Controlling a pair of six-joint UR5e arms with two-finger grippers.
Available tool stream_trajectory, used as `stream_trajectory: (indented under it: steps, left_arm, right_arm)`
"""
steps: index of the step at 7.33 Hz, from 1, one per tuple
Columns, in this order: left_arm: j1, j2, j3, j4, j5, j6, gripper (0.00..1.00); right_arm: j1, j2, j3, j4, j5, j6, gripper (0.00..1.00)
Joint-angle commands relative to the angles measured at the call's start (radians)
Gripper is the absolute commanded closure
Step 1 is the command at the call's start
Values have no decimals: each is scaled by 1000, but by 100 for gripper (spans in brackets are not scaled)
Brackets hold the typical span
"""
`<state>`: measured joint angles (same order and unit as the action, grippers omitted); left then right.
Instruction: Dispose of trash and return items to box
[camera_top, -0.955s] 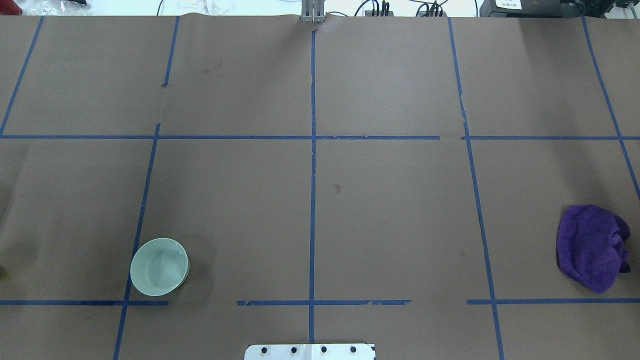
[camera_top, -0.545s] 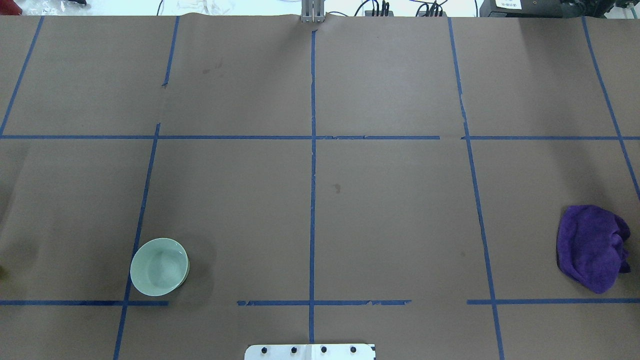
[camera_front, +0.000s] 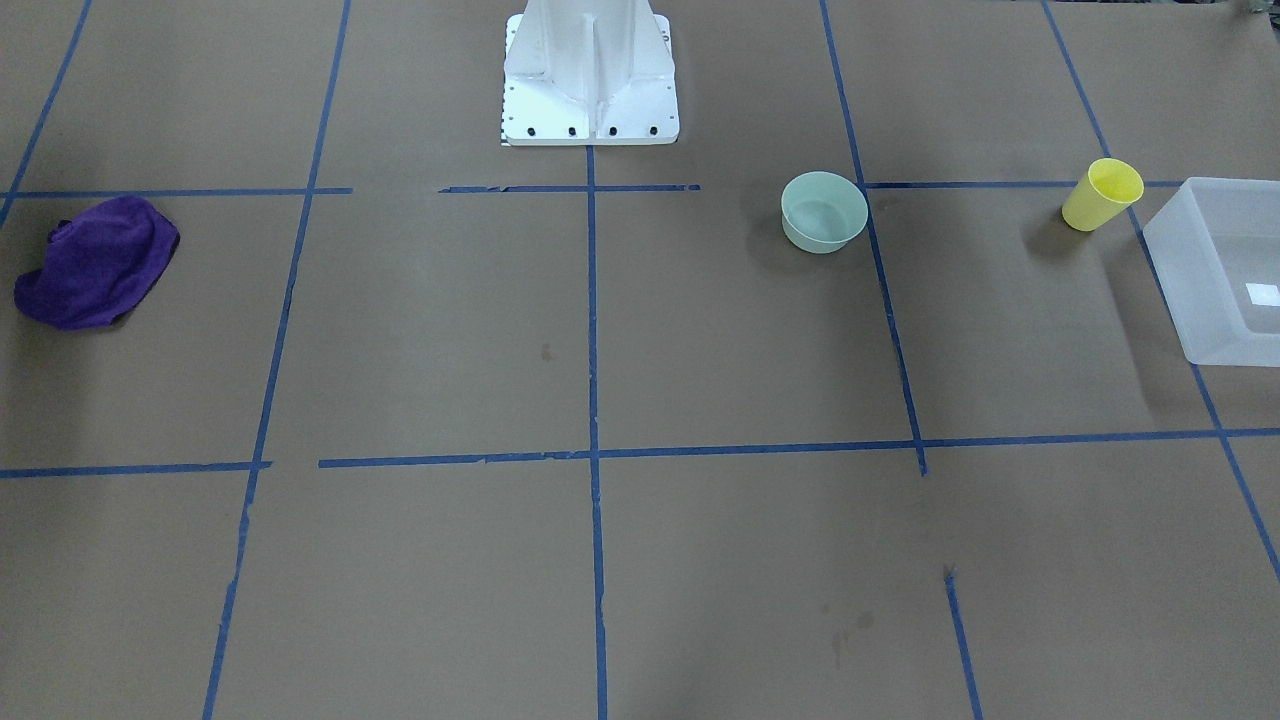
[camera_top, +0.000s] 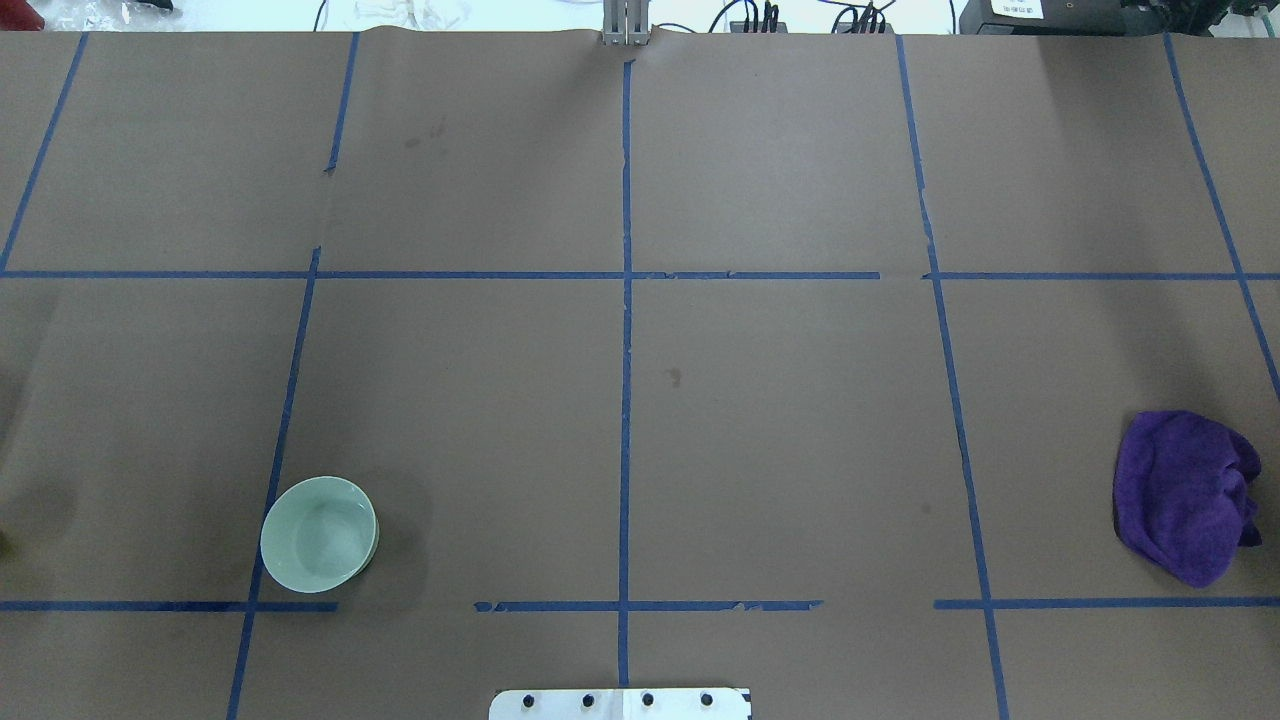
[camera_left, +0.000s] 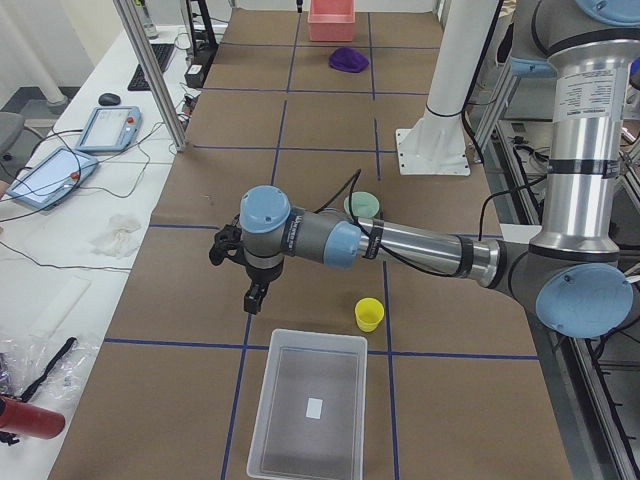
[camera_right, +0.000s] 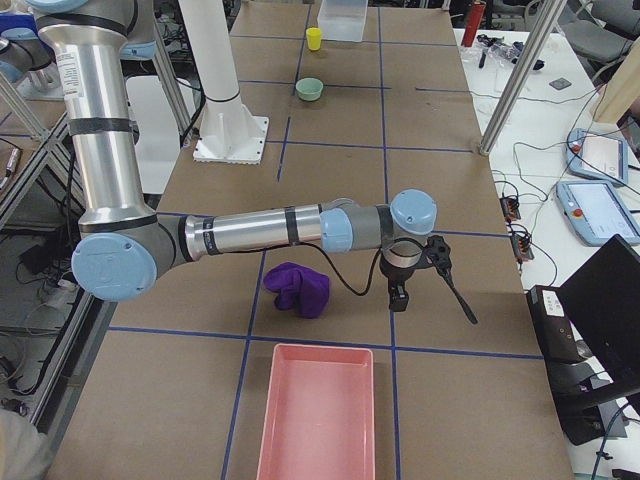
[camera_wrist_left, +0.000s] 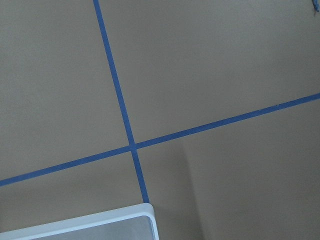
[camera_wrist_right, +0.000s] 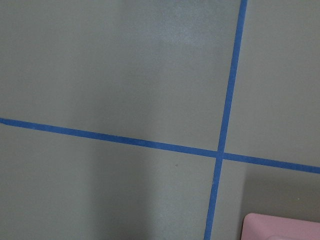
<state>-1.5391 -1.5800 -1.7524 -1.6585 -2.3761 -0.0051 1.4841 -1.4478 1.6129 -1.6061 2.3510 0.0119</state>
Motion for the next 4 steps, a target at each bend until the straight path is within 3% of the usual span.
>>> stream_trajectory:
  steps: [1,3,4]
  left_arm:
    - [1,-9,7,-86,-6,-116,0]
    - [51,-2,-18,-110,-6,-115,0]
    - [91,41,-80,-107,-6,-121,0]
  right_arm:
    - [-1,-3,-2,0,1,8,0]
    - [-5,0,4,2,-1,8,0]
    - [-18,3,5,2,-1,11,0]
